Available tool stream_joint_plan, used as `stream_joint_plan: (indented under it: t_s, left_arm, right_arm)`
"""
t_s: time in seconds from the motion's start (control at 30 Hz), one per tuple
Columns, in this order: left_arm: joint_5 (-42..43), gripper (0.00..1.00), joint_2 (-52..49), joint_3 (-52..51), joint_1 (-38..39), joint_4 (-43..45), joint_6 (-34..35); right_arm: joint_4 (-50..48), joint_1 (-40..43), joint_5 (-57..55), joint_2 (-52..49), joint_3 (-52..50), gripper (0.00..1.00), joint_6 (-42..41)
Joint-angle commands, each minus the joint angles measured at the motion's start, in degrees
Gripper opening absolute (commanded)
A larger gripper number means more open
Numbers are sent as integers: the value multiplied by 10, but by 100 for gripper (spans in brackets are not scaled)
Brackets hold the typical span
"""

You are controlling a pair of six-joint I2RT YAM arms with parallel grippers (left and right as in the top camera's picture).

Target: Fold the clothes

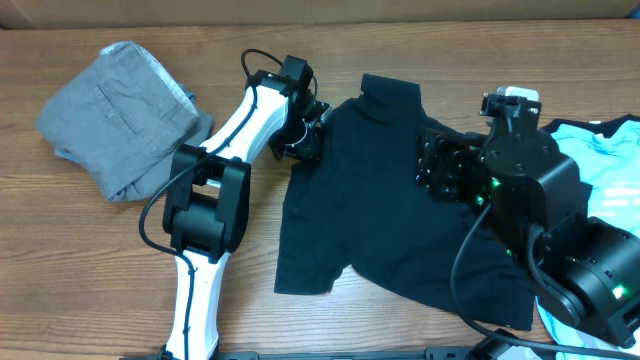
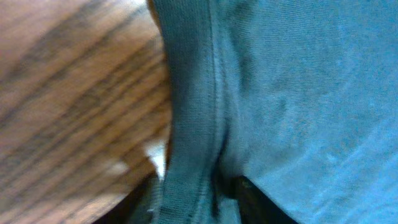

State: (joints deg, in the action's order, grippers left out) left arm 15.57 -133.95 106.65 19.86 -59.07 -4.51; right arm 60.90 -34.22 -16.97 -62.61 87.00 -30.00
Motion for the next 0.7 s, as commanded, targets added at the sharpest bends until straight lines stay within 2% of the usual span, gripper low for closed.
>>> stream_joint_plan:
  t_s: [0.0,0.07,0.1,0.2,0.3,0.47,0.53,0.57,0.67]
  left_arm:
    - [-56,24,-25,-1,2,6,15]
    - [-129,8,-26,-1,0,5,64]
    - [-170,4,-25,-1,-4,3,89]
    - [-251,4,-24,-1,-27,-7,136]
    - [-282,4,-22,1,-72,-16,140]
    - [-281,4,-10,7,-156,-32,168]
    - [-240,4,-4,13,-189,-32,170]
    - [-213,6,-1,16,-199,-31,159]
    - [-167,18,9,27,-214,-33,135]
  right_arm:
    - [-1,3,-10,-7,12,75,-3]
    - [-1,3,-10,-13,12,75,-3]
    - [-1,3,-10,-17,12,75,-3]
    - [1,3,-10,-29,12,75,-3]
    - [10,3,-10,-43,12,75,-3]
    - [44,22,-10,-72,12,74,-29]
    - [60,36,-9,-86,12,74,-49]
    - [66,42,-9,-92,12,74,-58]
    - [75,61,-7,-113,12,75,-63]
